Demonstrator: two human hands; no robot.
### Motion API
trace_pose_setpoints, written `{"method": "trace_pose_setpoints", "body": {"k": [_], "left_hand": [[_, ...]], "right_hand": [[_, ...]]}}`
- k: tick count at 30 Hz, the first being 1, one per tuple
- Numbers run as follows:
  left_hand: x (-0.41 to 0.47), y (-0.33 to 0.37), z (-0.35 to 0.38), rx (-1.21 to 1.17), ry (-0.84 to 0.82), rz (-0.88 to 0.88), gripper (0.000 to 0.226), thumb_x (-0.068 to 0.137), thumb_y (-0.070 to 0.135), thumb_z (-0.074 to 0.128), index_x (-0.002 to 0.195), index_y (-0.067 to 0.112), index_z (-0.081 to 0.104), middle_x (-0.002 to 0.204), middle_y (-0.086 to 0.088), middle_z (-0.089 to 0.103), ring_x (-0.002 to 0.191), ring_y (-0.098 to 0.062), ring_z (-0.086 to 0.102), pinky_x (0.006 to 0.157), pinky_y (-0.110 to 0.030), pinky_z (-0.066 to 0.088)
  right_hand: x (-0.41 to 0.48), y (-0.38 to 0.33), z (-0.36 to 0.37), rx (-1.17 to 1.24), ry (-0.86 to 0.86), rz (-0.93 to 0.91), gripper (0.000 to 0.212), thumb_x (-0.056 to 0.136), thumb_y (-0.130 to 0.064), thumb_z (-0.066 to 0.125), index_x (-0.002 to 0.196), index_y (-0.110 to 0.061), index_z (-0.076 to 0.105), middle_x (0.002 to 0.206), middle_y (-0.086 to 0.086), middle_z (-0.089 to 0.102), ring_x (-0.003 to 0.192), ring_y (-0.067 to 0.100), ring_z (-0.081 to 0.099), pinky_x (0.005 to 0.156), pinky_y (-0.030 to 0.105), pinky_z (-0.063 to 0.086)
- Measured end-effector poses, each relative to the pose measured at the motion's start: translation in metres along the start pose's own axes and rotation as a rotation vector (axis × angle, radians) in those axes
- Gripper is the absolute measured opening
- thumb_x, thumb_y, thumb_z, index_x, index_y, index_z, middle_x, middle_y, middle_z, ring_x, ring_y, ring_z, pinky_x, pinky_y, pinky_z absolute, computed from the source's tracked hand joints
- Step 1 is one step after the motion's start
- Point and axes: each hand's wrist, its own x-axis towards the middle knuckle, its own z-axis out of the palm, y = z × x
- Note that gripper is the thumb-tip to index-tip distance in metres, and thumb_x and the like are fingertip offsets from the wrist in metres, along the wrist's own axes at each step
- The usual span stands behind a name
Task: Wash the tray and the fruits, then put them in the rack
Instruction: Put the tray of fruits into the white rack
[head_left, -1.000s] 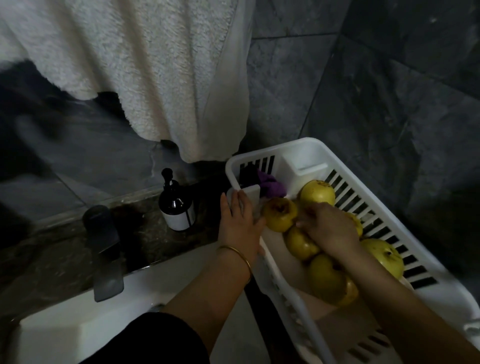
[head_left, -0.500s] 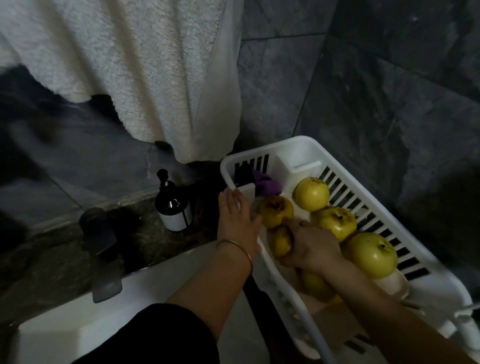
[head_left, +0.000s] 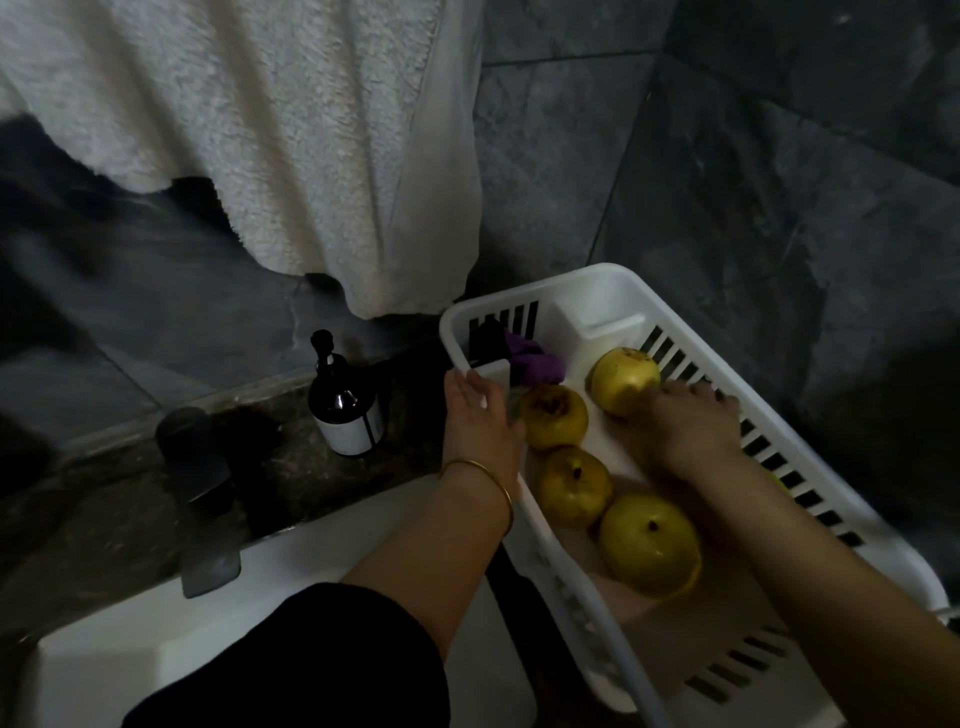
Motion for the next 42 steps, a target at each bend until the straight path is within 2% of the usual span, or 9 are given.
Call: {"method": "trace_pose_setpoints", "body": {"k": [6,14,21,24,28,31,33,38,42], "left_hand": [[0.001,0.001,-0.001,0.042,-0.016,0.009,0.065,0.097,0.048,0.041,0.148,0.013,0.021,0.144,-0.042,0.008,0.133,-0.057,0.018,0.109,-0.065,0.005],[-0.001,0.000,-0.001,0.037,-0.004,-0.004,0.066,0.096,0.050,0.039,0.149,0.016,0.020,0.145,-0.040,0.007,0.134,-0.057,0.016,0.109,-0.064,0.004],[0.000,0.000,0.001,0.008,-0.010,-0.010,0.066,0.096,0.050,0.041,0.149,0.017,0.020,0.146,-0.039,0.006,0.134,-0.057,0.014,0.109,-0.065,0.004],[0.001,0.000,0.001,-0.007,-0.004,-0.009,0.066,0.096,0.050,0.042,0.149,0.017,0.021,0.145,-0.039,0.007,0.134,-0.057,0.016,0.110,-0.065,0.006],[0.001,-0.003,-0.001,-0.029,-0.012,0.004,0.068,0.094,0.053,0.044,0.147,0.015,0.025,0.146,-0.039,0.007,0.134,-0.056,0.017,0.109,-0.065,0.006],[0.000,-0.003,-0.003,-0.023,-0.024,0.013,0.068,0.094,0.054,0.043,0.146,0.015,0.026,0.146,-0.039,0.006,0.134,-0.058,0.015,0.110,-0.065,0.005],[0.000,-0.003,-0.003,-0.017,-0.026,0.012,0.067,0.094,0.053,0.042,0.146,0.014,0.025,0.145,-0.040,0.006,0.134,-0.058,0.015,0.110,-0.065,0.006],[0.000,-0.002,-0.004,-0.038,-0.021,0.011,0.065,0.095,0.048,0.044,0.147,0.013,0.023,0.144,-0.041,0.006,0.133,-0.059,0.015,0.110,-0.065,0.006],[0.000,-0.002,-0.004,-0.038,-0.011,0.003,0.064,0.096,0.047,0.044,0.147,0.013,0.024,0.144,-0.041,0.007,0.133,-0.059,0.015,0.109,-0.066,0.005]], "right_hand": [[0.002,0.005,0.030,-0.092,-0.083,-0.050,0.053,0.093,-0.042,0.050,0.140,-0.026,0.035,0.142,0.010,0.035,0.131,0.036,0.033,0.106,0.052,0.031],[-0.010,0.003,0.021,-0.065,-0.072,-0.125,0.069,0.086,-0.042,0.059,0.145,-0.028,0.027,0.143,0.008,0.033,0.129,0.033,0.033,0.104,0.045,0.034],[-0.010,0.001,-0.005,0.001,-0.237,-0.127,0.058,0.089,-0.048,0.052,0.142,-0.030,0.035,0.140,0.007,0.042,0.129,0.031,0.038,0.104,0.047,0.032],[-0.002,-0.009,-0.019,0.174,-0.111,-0.042,0.048,0.089,-0.053,0.052,0.124,-0.020,0.055,0.120,0.009,0.058,0.112,0.029,0.052,0.091,0.040,0.044],[0.010,-0.045,-0.013,0.428,-0.133,-0.222,0.053,0.089,-0.048,0.057,0.130,-0.015,0.051,0.123,0.007,0.059,0.109,0.024,0.055,0.085,0.031,0.044],[0.018,-0.069,0.000,0.362,-0.174,-0.242,0.082,0.083,-0.054,0.062,0.145,-0.014,0.027,0.128,0.012,0.051,0.113,0.028,0.054,0.089,0.036,0.047],[0.023,-0.077,0.006,0.293,-0.157,-0.220,0.086,0.082,-0.050,0.065,0.147,-0.016,0.021,0.127,0.015,0.048,0.112,0.031,0.054,0.088,0.041,0.049],[0.030,-0.082,0.010,0.380,-0.065,-0.111,0.061,0.087,-0.048,0.060,0.132,-0.010,0.045,0.124,0.015,0.055,0.112,0.030,0.055,0.084,0.033,0.045],[0.032,-0.085,0.013,0.350,-0.046,-0.087,0.063,0.088,-0.050,0.058,0.131,-0.008,0.041,0.127,0.016,0.051,0.115,0.030,0.052,0.085,0.035,0.045]]}}
